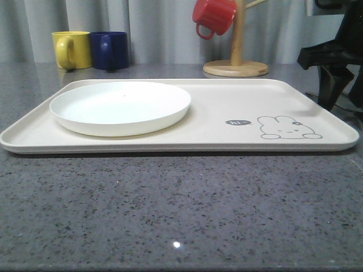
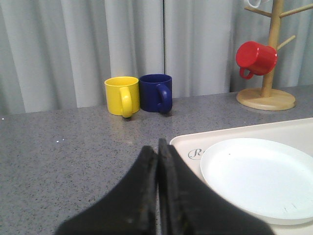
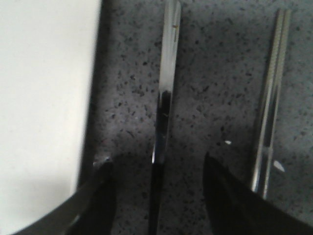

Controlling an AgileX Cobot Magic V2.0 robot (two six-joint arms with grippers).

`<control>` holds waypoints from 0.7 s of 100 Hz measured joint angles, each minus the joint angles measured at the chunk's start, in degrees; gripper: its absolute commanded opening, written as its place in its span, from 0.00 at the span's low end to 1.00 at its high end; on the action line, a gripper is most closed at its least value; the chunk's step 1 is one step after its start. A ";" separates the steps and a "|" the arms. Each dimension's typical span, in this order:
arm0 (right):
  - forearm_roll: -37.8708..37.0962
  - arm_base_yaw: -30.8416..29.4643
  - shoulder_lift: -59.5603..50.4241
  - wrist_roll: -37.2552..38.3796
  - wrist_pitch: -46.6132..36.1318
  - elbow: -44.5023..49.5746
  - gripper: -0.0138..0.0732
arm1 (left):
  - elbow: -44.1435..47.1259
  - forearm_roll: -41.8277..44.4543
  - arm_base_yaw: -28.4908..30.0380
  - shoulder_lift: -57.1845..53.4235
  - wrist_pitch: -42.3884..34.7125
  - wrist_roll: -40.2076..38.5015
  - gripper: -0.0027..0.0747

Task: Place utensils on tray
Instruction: 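Grasp the fork with the right gripper and carry it onto the tray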

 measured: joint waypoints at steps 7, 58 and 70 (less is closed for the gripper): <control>0.02 0.00 0.39 0.00 -0.27 -0.13 0.63 | 0.00 0.00 0.00 0.00 0.00 0.00 0.01; 0.02 0.09 0.50 0.00 0.49 -0.48 0.16 | 0.00 0.00 0.00 0.00 0.00 0.00 0.01; 0.02 0.09 0.39 0.54 0.75 -0.48 0.16 | 0.00 0.00 0.00 0.00 0.00 0.00 0.01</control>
